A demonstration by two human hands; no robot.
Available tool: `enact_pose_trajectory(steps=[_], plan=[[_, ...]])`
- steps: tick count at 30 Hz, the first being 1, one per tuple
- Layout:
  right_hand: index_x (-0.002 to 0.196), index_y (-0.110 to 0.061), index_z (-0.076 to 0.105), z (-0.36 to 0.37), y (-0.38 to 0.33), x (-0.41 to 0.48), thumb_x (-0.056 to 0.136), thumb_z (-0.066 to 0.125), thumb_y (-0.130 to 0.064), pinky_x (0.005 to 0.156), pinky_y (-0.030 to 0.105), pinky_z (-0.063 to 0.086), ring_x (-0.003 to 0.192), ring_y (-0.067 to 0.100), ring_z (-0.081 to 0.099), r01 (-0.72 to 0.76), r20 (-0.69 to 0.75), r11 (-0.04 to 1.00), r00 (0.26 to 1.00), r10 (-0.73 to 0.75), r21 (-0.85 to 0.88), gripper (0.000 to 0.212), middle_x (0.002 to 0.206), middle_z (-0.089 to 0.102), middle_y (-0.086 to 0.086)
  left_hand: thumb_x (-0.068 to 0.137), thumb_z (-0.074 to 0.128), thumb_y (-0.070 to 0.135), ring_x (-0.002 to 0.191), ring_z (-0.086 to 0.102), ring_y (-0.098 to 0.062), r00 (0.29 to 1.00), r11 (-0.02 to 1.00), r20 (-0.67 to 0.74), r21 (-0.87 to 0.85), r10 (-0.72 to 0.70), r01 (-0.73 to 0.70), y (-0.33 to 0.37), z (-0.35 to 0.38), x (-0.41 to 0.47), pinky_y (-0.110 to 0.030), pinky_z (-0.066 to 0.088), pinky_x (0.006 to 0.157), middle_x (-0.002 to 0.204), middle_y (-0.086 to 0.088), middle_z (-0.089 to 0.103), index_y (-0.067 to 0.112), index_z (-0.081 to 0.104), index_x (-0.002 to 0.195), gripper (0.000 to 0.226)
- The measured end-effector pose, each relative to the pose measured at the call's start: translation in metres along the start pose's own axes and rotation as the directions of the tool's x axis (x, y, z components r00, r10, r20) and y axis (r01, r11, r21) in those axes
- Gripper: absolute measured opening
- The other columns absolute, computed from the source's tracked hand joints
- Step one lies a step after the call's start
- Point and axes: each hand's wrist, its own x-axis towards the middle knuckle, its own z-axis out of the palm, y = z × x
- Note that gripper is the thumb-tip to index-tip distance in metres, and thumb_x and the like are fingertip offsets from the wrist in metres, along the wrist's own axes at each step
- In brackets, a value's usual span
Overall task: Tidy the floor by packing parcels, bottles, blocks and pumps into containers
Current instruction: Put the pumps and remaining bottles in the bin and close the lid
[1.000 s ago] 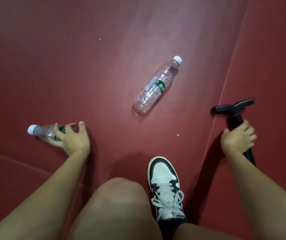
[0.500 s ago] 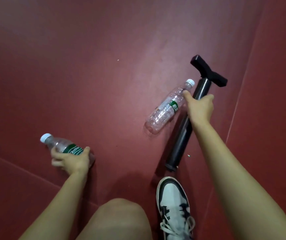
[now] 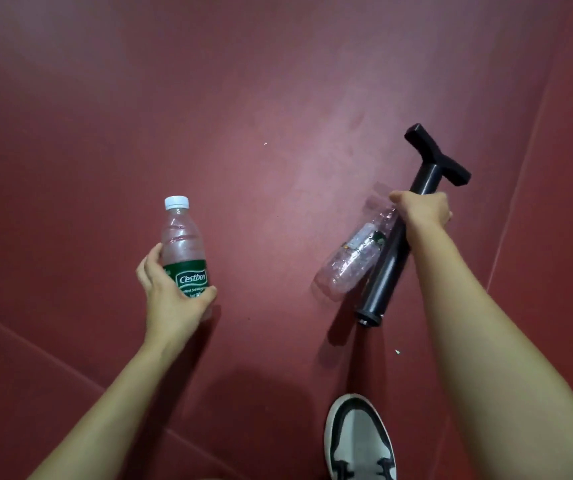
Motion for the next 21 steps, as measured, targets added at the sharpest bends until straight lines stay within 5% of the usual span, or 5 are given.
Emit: enact_pose_trajectory(steps=[12, 16, 21], plan=[[0.130, -0.001, 0.053, -0.003, 0.006, 0.059, 0.069, 0.079, -0.047, 0.091, 0.036, 0.048, 0.112, 0.028, 0.060, 0.011, 0.194, 0.992, 0.981, 0.013, -0.122, 0.080, 0.130, 0.056, 0.011, 0.064, 0.080, 0.000, 0.127, 0.039, -0.026, 0.983, 0.991, 0.183, 0.124, 0.029, -0.052, -0.016, 0.022, -0.002, -0.026, 0.031, 0.099, 0.143, -0.009, 0.022, 0.010, 0.024, 0.143, 0.097], [0.121, 0.000, 0.058, 0.007, 0.011, 0.071, 0.065, 0.085, -0.033, 0.078, 0.042, 0.054, 0.083, 0.028, 0.065, -0.061, 0.271, 0.997, 0.960, 0.072, -0.050, 0.070, 0.102, 0.065, 0.012, 0.064, 0.080, 0.000, 0.128, 0.038, -0.027, 0.979, 0.990, 0.203, 0.133, 0.019, -0.047, -0.016, 0.022, 0.001, -0.027, 0.031, 0.102, 0.143, -0.010, 0.022, 0.009, 0.023, 0.143, 0.098], [0.117, 0.000, 0.055, -0.008, 0.015, 0.060, 0.077, 0.077, -0.017, 0.053, 0.033, 0.048, 0.055, 0.018, 0.052, -0.099, 0.319, 0.995, 0.943, 0.092, 0.007, 0.049, 0.070, 0.053, 0.006, 0.066, 0.080, 0.002, 0.128, 0.038, -0.026, 0.976, 0.992, 0.217, 0.127, -0.004, -0.024, 0.002, 0.015, -0.001, -0.022, 0.027, 0.100, 0.144, -0.010, 0.020, 0.009, 0.022, 0.144, 0.097]])
